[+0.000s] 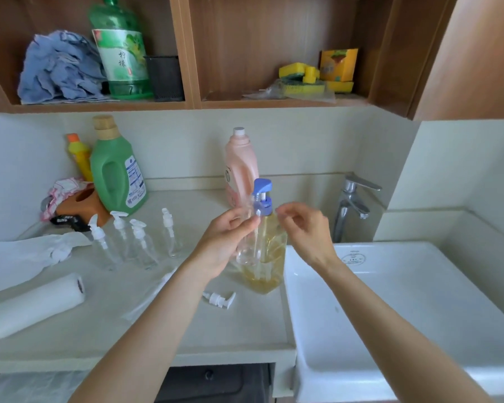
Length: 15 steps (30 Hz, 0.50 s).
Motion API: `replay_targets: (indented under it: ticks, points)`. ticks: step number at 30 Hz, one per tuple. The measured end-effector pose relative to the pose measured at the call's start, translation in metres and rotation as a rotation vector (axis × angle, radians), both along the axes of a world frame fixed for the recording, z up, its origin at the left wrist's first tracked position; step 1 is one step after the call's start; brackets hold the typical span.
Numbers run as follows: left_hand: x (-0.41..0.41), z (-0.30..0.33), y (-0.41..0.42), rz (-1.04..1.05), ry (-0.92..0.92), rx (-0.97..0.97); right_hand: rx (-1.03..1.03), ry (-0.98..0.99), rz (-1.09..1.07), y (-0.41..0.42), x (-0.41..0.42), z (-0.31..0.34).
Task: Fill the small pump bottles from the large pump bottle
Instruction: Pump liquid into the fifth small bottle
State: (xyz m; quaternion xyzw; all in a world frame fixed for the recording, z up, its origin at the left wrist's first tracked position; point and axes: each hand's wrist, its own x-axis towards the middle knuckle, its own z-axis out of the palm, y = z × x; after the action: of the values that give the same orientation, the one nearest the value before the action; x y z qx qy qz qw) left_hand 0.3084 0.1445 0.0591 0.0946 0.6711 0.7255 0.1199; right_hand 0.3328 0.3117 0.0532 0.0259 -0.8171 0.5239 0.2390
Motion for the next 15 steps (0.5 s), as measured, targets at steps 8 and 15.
replay_targets:
  ticks: [8,15]
  points:
    - [0.002,0.002,0.015,0.018,0.181,-0.070,-0.092,-0.291,0.324,-0.014,0.023,-0.008]
    - [-0.062,0.054,-0.016,0.191,0.841,-0.454,-0.169,-0.229,0.206,-0.015,0.025,-0.015]
